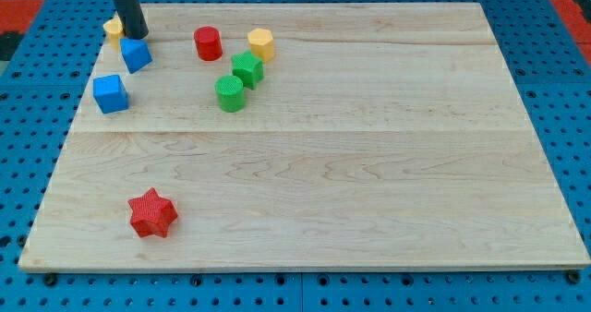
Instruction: Place the heart triangle and blue cube vertically at the left side of the board
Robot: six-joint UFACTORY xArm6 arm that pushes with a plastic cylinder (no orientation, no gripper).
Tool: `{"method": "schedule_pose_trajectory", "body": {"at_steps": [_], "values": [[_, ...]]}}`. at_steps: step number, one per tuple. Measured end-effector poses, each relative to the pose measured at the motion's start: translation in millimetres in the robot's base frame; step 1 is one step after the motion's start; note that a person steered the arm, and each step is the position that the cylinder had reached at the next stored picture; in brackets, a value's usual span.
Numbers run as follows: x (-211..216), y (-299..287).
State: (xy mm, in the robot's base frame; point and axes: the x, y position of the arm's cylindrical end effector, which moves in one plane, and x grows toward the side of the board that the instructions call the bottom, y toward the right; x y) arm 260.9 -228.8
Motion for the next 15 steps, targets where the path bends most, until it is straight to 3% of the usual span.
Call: {"method": "schedule_pose_trajectory", "body": {"at_steps": [1,3,6,9,12,14,15], "values": [[-16,29],[-51,26],[51,32],[29,20],[89,13],[17,19],[15,2]]}}
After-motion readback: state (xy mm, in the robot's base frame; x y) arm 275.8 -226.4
